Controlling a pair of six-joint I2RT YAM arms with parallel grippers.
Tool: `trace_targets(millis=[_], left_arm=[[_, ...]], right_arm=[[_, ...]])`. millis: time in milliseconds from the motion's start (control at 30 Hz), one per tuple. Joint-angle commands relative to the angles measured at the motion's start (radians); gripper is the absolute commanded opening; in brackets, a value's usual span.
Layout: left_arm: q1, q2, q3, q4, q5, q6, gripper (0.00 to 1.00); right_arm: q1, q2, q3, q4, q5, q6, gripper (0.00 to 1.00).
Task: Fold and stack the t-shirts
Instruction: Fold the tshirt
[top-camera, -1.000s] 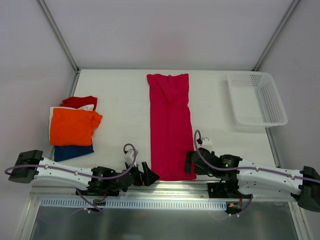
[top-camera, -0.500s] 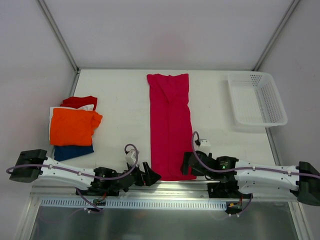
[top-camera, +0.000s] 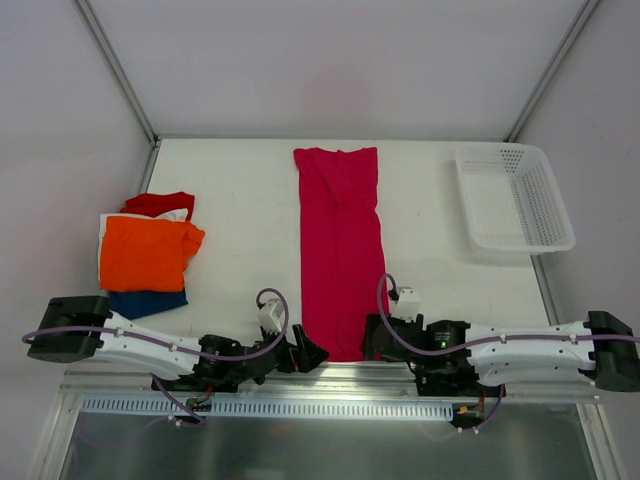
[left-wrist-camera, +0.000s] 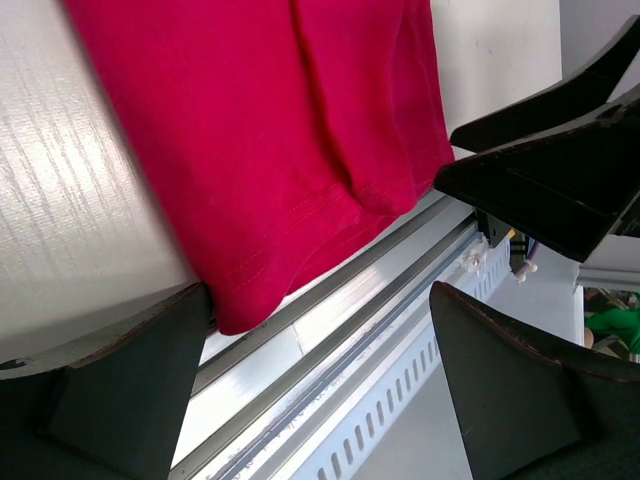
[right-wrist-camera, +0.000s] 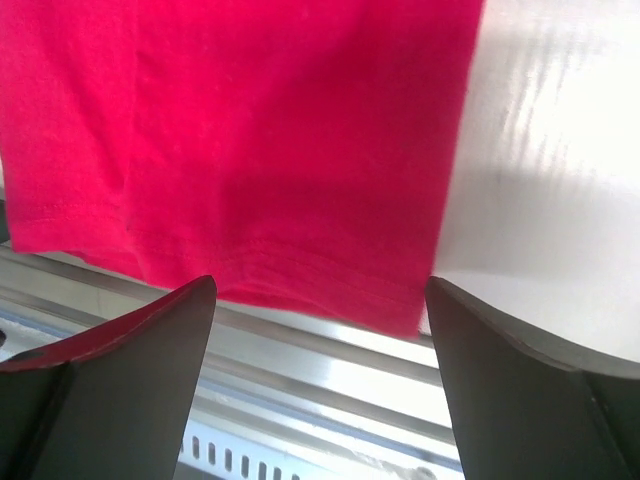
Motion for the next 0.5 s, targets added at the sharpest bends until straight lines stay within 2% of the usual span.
trace_targets(millis=[0, 100, 467], left_arm=[[-0.012, 0.043, 0.024, -0.033, 0.035, -0.010, 0.92], [-0.012, 0.069, 0.035, -0.026, 0.039, -0.012, 0.92], [-0.012, 0.032, 0.006, -0.032, 0.042, -0.023, 0.91]], right_arm=[[0.043, -0.011, 0.094, -0.165, 0.100, 0.091, 0.90], [0.069, -0.009, 0.118, -0.238, 0.120, 0.121, 0.90], [0.085, 0.046, 0.063, -0.154, 0.085, 0.162, 0.90]])
